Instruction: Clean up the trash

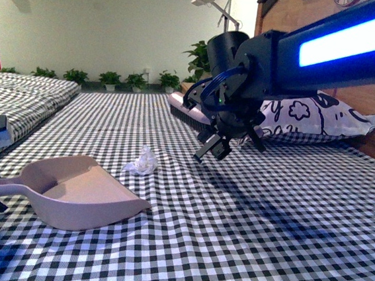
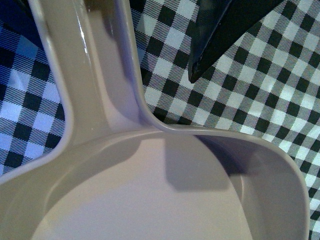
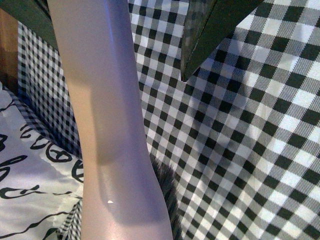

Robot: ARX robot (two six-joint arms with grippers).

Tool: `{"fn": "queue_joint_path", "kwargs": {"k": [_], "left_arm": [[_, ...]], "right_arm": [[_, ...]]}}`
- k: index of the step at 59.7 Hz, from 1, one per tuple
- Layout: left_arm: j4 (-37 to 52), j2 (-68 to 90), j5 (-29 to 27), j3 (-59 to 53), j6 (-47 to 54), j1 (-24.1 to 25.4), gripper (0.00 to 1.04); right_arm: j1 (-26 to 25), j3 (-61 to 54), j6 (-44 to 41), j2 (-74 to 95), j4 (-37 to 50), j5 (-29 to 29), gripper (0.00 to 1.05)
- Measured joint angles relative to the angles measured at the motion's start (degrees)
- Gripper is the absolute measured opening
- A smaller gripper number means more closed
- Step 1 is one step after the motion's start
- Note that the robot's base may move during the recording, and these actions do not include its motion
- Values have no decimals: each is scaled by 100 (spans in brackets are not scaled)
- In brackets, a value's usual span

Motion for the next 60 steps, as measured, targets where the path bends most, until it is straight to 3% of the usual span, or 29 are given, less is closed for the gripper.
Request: {"fn": "queue_joint_path", "kwargs": {"k": [11,39,45,57,60], "left_arm": [[0,0,-2,0,2,0,61],[0,0,0,-2,4,0,61],[0,0,0,0,4,0,61],[0,0,0,-2,11,-2,61],[0,0,0,0,11,-2,61]], "right_arm": [[74,321,-269,455,-234,31,47],[636,-155,-59,251,-981,-1222,47],[691,-240,232,20,-1294,-1860,47],[839,-922,1113,-931,-1497,-3665,47],[848,-1008,1220,-1117,-1434,-3788,47]]}}
